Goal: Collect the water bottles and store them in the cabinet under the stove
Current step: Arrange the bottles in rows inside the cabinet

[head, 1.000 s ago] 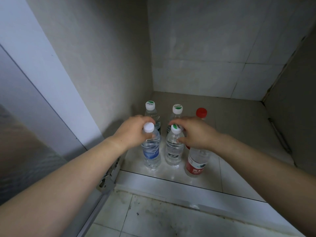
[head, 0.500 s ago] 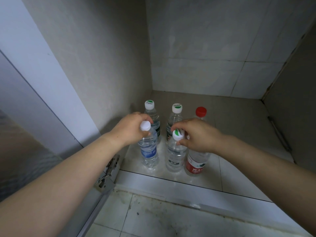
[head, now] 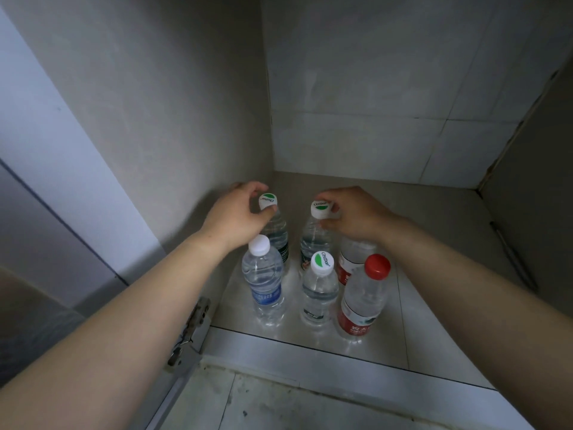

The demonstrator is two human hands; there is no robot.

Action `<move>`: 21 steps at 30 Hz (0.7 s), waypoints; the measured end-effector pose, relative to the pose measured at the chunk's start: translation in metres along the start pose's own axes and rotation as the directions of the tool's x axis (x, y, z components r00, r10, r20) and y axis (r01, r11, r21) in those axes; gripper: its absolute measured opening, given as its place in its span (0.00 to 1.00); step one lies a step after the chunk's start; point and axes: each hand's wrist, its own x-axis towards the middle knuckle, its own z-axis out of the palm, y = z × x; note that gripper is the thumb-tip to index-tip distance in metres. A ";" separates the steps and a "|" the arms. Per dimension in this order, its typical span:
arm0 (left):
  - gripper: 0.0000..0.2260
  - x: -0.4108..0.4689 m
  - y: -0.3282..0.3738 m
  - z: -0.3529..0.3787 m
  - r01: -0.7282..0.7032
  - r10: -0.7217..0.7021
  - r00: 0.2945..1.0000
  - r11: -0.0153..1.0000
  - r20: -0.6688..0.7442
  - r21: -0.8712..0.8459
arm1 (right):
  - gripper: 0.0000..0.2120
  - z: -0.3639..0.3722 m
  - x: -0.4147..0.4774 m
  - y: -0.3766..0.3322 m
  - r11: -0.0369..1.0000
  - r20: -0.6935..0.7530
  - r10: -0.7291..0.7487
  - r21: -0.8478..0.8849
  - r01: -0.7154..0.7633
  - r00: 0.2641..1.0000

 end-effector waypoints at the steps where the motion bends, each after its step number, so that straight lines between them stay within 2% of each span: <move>1: 0.21 -0.001 0.001 0.006 0.004 -0.004 1.000 1.000 0.011 0.011 | 0.19 0.004 0.002 0.001 1.000 -0.006 0.004 0.019 -0.004 1.000; 6: 0.25 -0.011 -0.004 0.030 -0.008 0.008 1.000 1.000 0.027 0.009 | 0.15 0.015 0.009 0.007 1.000 -0.088 0.005 -0.003 -0.005 0.996; 12: 0.25 -0.013 -0.008 0.029 -0.027 0.027 0.999 1.000 0.024 -0.007 | 0.18 0.006 0.007 0.010 0.999 -0.049 0.037 0.015 -0.037 0.998; 15: 0.25 -0.014 -0.010 0.025 -0.045 0.044 0.998 0.998 0.041 0.031 | 0.22 -0.006 -0.006 0.017 0.999 -0.022 0.044 0.032 -0.043 0.999; 18: 0.22 -0.020 -0.011 0.020 -0.101 0.100 0.995 0.991 0.018 0.090 | 0.24 -0.019 -0.028 0.028 0.996 -0.017 0.044 -0.081 -0.045 0.999; 21: 0.18 -0.028 -0.003 0.016 -0.192 0.191 0.981 0.974 0.024 0.116 | 0.18 -0.031 -0.049 0.031 0.997 -0.076 0.025 -0.074 -0.031 0.997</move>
